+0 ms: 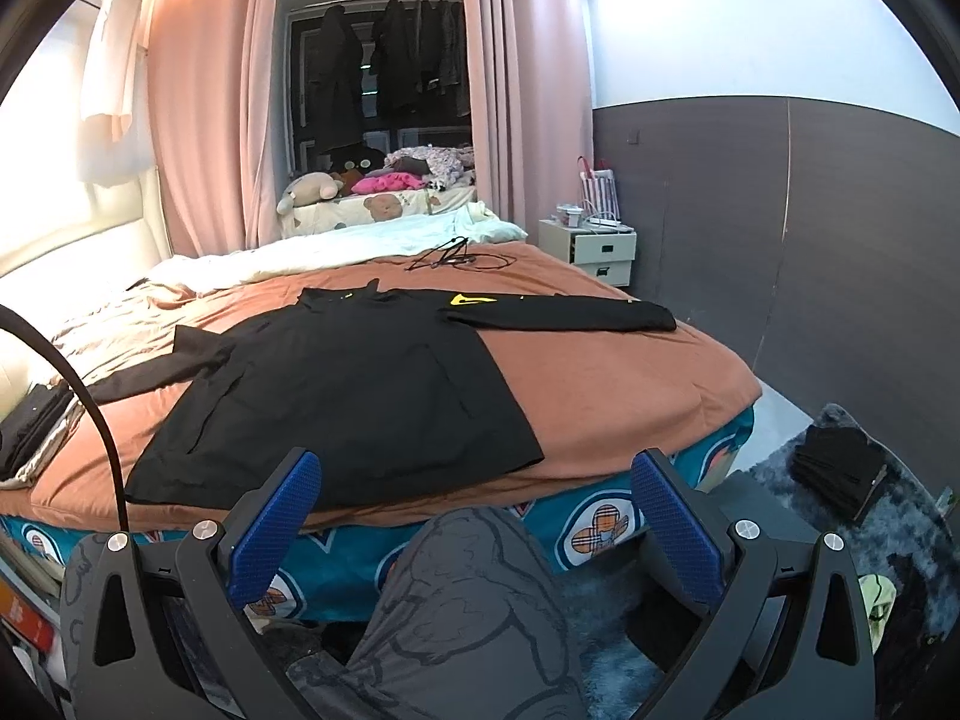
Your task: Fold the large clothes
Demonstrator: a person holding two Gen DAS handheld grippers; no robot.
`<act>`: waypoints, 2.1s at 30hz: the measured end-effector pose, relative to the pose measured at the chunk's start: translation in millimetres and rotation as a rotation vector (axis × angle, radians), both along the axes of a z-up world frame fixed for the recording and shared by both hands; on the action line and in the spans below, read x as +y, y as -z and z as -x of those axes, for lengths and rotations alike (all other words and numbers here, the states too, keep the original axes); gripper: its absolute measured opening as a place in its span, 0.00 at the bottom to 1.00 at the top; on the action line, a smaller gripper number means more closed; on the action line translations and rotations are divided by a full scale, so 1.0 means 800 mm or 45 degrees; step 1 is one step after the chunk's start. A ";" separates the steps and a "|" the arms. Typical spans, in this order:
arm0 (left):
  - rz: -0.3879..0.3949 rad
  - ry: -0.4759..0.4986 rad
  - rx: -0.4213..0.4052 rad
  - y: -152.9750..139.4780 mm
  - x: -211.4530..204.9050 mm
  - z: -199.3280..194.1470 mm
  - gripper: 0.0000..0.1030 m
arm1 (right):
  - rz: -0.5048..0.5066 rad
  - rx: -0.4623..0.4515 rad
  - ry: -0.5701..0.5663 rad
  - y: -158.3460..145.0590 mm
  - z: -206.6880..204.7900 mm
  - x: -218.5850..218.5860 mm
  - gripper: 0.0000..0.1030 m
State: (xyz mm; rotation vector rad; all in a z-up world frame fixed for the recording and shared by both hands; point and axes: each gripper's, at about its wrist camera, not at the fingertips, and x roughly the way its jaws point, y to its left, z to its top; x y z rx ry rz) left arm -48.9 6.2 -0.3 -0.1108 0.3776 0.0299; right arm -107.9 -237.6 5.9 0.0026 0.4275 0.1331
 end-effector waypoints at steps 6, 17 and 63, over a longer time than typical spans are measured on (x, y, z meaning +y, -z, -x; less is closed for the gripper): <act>0.006 0.004 -0.003 -0.002 0.004 0.005 1.00 | -0.008 -0.014 0.001 0.000 0.005 0.001 1.00; -0.029 -0.008 -0.036 -0.007 0.002 0.020 1.00 | -0.041 -0.022 -0.019 0.009 0.002 -0.001 1.00; 0.091 -0.199 0.046 0.030 0.136 -0.114 1.00 | -0.020 0.055 -0.084 0.011 -0.165 0.069 1.00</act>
